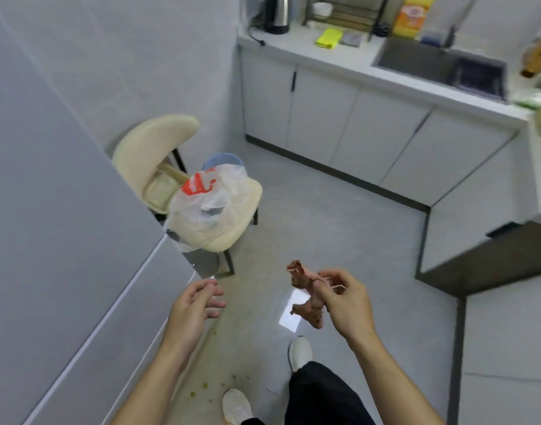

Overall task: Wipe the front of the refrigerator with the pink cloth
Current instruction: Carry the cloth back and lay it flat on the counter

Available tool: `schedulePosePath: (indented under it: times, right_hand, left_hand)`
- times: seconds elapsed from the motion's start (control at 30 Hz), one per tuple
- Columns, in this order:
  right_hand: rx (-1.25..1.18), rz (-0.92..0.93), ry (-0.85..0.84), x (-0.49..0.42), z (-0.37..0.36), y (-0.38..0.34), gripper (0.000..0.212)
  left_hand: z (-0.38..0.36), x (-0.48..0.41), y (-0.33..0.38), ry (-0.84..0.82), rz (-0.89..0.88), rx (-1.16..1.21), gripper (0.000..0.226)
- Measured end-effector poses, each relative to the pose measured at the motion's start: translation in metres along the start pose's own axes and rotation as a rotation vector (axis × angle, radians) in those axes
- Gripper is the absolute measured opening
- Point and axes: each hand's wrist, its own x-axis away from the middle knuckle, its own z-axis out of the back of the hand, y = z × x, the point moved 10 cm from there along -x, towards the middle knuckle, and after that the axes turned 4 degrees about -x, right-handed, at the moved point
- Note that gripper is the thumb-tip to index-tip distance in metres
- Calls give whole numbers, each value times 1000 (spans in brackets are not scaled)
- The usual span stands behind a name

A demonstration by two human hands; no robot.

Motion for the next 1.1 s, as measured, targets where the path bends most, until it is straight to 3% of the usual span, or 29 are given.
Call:
schedulePosePath:
  times: [0.2,0.47,0.73,1.1]
  right_hand:
    - [-11,-12,254,-27,62,13,12]
    - [10,-55,295,-114,127,10,11]
    - [-99,-39,252,-210,164,-49,7]
    - [-67,-80,421,-365,177,-65,10]
  left_hand:
    - [-76,-46,24,-115,11,-45,20]
    - [-168,-111,75,-136,-38,-93,18]
    - [-223,-179,137,-69,-58,-138,16]
    - [-297,-319,186,-129,-16,-249,17]
